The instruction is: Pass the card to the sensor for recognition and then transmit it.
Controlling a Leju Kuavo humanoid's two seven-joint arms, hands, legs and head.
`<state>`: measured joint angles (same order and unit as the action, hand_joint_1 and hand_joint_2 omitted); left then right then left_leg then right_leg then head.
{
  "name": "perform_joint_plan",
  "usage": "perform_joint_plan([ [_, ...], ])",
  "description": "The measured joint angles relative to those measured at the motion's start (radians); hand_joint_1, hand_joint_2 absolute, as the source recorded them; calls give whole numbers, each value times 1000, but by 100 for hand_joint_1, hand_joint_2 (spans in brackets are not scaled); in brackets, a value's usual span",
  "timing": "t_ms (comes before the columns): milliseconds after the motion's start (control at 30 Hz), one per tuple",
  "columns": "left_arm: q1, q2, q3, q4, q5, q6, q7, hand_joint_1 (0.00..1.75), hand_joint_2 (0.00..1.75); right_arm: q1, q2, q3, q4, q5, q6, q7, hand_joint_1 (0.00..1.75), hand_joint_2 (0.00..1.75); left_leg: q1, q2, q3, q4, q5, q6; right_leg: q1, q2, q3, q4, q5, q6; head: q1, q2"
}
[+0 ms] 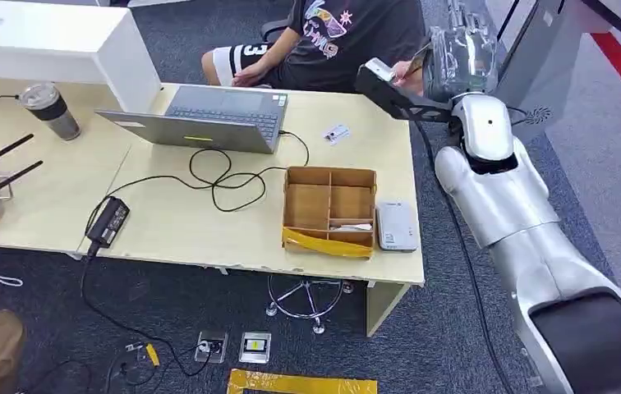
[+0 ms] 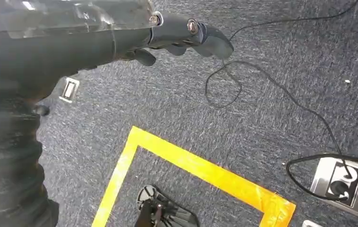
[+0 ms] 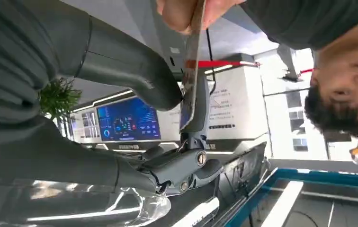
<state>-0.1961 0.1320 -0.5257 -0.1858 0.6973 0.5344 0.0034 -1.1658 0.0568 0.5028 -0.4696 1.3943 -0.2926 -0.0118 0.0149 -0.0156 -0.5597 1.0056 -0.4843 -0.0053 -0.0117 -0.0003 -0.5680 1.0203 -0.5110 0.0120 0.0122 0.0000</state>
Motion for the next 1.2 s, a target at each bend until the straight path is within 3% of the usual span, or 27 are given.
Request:
perform_joint_plan([
  [533,-2,-3,-3,0,-12,-2,0,0,175,-1,-13,28,92,17,18,33,175,175,0,0,2,0,0,0,0,1,0,0,0,0,0,0],
  [567,-3,-3,-3,0,-12,-2,0,0,175,-1,-16,30,97,18,18,35,77,175,0,1,2,0,0,0,0,1,0,0,0,0,0,0],
  [600,-4,-3,-3,0,-13,-2,0,0,175,1,-18,32,100,18,18,35,0,175,0,1,2,0,0,0,0,1,0,0,0,0,0,0],
  [767,-8,-3,-3,0,-20,-2,3,0,175,6,-34,35,113,-4,-5,51,0,175,0,2,2,0,0,0,0,1,0,0,0,0,0,0],
  [967,-11,1,-3,0,-28,-3,7,0,175,5,-62,35,120,4,-102,8,0,175,0,3,2,0,0,0,0,2,0,0,0,0,0,0],
  [1200,-19,8,-3,0,-27,-2,7,0,175,-2,-69,35,120,7,-138,-18,0,175,0,2,2,0,0,0,0,2,0,0,0,0,0,0],
])
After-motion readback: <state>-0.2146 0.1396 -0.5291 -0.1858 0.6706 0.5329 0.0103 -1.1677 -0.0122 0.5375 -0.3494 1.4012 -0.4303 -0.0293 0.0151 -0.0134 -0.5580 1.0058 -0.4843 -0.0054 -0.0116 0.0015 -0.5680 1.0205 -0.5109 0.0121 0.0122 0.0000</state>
